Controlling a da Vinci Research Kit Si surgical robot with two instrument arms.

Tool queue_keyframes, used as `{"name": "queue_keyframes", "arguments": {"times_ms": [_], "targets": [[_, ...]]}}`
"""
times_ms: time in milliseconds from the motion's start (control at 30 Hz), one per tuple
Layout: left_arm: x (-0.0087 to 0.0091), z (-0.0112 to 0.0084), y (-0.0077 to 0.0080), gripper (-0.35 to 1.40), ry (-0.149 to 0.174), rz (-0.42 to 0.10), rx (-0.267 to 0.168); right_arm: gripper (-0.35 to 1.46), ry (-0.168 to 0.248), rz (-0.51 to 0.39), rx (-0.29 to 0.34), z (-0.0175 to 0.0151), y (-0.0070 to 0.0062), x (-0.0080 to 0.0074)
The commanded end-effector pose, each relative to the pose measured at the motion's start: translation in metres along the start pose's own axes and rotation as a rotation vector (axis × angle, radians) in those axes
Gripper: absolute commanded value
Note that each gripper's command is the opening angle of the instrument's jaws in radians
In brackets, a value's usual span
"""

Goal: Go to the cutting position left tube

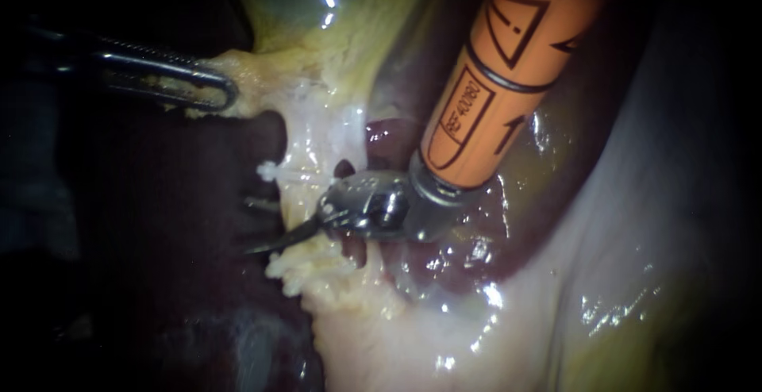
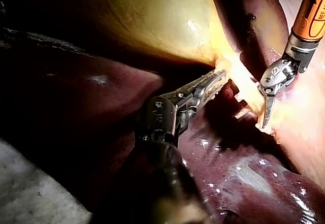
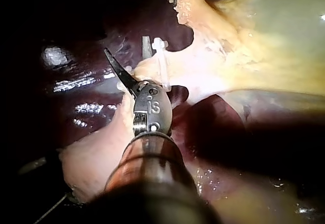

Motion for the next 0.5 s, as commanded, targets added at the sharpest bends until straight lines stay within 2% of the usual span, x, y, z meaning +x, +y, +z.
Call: {"name": "queue_keyframes", "arguments": {"times_ms": [33, 200, 500], "targets": [[0.0, 0.0, 0.0, -0.35, 0.0, 0.0, 0.0, 1.45, 0.002, 0.001, 0.001, 0.0, -0.0002, 0.0003], [0.0, 0.0, 0.0, -0.35, 0.0, 0.0, 0.0, 1.45, 0.014, 0.003, 0.009, 0.0, -0.0008, 0.0011], [0.0, 0.0, 0.0, -0.35, 0.0, 0.0, 0.0, 1.45, 0.014, 0.003, 0.01, 0.0, -0.0007, 0.0011]]}}
